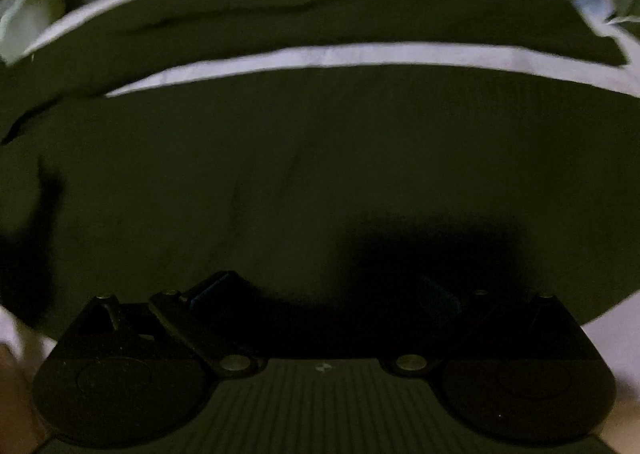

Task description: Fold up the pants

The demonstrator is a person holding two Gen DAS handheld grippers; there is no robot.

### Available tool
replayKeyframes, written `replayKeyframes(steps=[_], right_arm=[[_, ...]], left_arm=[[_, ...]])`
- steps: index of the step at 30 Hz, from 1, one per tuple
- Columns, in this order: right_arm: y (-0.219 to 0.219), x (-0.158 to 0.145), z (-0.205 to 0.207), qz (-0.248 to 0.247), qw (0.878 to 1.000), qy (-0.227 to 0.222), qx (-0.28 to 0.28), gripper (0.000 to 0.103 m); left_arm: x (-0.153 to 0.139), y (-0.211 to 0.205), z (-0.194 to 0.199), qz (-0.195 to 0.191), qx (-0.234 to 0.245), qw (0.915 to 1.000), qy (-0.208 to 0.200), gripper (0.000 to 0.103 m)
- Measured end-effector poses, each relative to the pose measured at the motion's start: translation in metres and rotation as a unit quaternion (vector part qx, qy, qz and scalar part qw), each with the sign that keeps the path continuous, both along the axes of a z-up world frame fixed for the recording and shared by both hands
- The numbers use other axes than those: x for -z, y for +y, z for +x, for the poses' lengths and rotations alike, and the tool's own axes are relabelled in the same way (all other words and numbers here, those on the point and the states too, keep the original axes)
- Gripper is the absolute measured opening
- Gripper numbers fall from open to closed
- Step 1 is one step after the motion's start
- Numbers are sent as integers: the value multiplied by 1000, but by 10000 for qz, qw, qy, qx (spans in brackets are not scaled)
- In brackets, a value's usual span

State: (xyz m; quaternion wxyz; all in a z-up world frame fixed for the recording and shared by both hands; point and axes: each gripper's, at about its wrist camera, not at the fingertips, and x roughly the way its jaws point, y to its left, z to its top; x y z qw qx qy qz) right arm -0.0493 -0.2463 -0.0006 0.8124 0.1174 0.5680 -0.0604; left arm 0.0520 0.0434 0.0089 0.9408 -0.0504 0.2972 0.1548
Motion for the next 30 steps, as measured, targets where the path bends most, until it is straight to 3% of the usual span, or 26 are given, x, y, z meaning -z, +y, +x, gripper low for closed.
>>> replayKeyframes(steps=[3, 4, 7, 10, 16, 22, 28, 30], right_arm=[[-44, -25, 32, 864, 9947, -140, 534, 99], [-61, -37, 48, 909, 9918, -282, 853, 99], [-98, -65, 104, 742, 9837, -604, 1520, 99], [-127, -75, 168, 706, 9744, -626, 2041, 88], [-152, -52, 259, 495, 9555, -430, 2877, 76], [-160, -22, 285, 71, 9397, 71, 3417, 71], [-162, -12, 298, -540, 9410, 257, 3329, 70], [-162, -10, 298, -592, 9407, 185, 3334, 57]], left_arm=[[7, 11, 0, 29, -215, 9997, -87, 103], [5, 13, 1, -8, -278, 9994, -224, 103], [5, 14, 3, -35, -227, 9978, -619, 103], [11, 8, 11, 67, -57, 9982, -600, 103], [22, -2, 21, 362, 224, 9975, -569, 103], [31, -12, 29, 389, 457, 9976, -347, 103], [35, -16, 32, 436, 550, 9972, -250, 103], [35, -16, 30, 446, 540, 9972, -277, 103]])
